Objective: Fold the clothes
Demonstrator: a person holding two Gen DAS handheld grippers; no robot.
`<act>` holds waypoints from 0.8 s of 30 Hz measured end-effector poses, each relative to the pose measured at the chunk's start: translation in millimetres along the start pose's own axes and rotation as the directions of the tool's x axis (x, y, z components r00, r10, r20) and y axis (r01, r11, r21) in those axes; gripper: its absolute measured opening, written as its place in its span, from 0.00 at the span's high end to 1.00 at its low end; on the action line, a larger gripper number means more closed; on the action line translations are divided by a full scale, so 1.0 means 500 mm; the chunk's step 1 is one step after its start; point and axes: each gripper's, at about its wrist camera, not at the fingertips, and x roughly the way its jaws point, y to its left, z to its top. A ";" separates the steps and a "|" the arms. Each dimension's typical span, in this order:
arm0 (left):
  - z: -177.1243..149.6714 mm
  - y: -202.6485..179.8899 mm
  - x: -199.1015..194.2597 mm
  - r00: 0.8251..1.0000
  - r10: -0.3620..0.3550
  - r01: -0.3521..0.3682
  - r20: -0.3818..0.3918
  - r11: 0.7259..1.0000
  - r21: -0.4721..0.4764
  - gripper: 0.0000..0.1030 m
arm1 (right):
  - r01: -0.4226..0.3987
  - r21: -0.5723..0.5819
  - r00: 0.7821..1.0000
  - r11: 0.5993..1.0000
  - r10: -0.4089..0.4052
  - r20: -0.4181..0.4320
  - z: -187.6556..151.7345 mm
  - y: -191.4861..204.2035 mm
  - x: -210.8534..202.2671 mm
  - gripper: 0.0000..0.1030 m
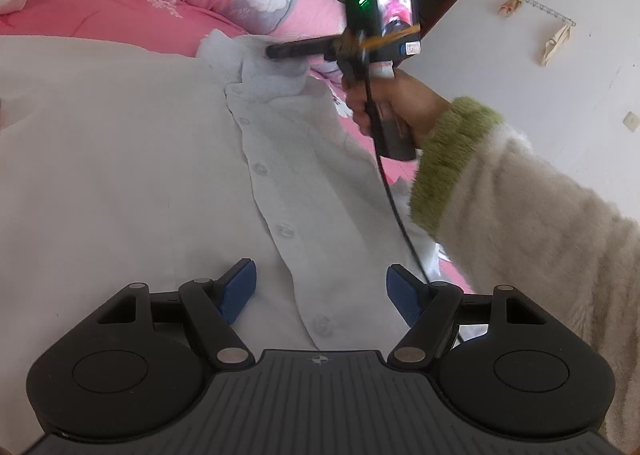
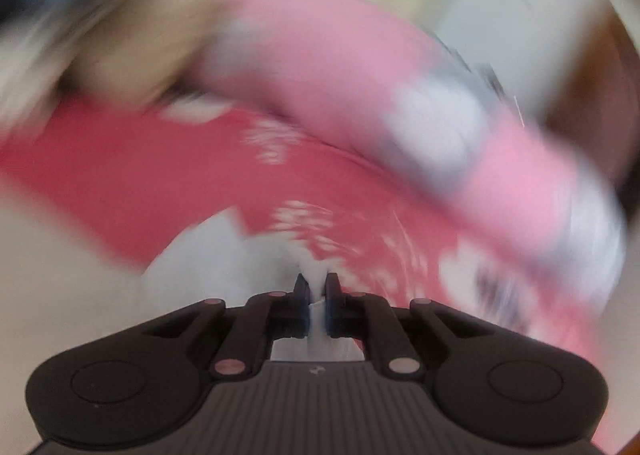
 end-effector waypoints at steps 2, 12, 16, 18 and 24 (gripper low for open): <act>0.001 0.002 -0.001 1.000 -0.002 0.002 0.000 1.000 -0.003 0.30 | -0.001 -0.235 1.000 0.972 0.002 0.003 -0.015 0.069 -0.020 0.90; 0.003 0.000 0.000 1.000 -0.006 0.006 -0.002 1.000 -0.009 0.30 | -0.256 0.125 0.966 0.959 0.259 -0.008 -0.011 0.016 -0.042 0.52; 0.001 0.001 -0.002 1.000 -0.008 0.008 -0.002 1.000 -0.009 0.30 | -0.395 0.656 0.896 0.643 0.428 0.119 -0.033 -0.122 0.014 0.52; 0.000 0.002 -0.003 1.000 -0.008 0.008 -0.002 1.000 -0.010 0.30 | -0.435 0.806 0.845 0.402 0.493 0.210 -0.063 -0.167 0.055 0.51; -0.005 -0.001 -0.005 1.000 -0.008 0.008 -0.002 1.000 -0.009 0.29 | -0.407 0.886 0.808 0.221 0.539 0.237 -0.093 -0.178 0.103 0.62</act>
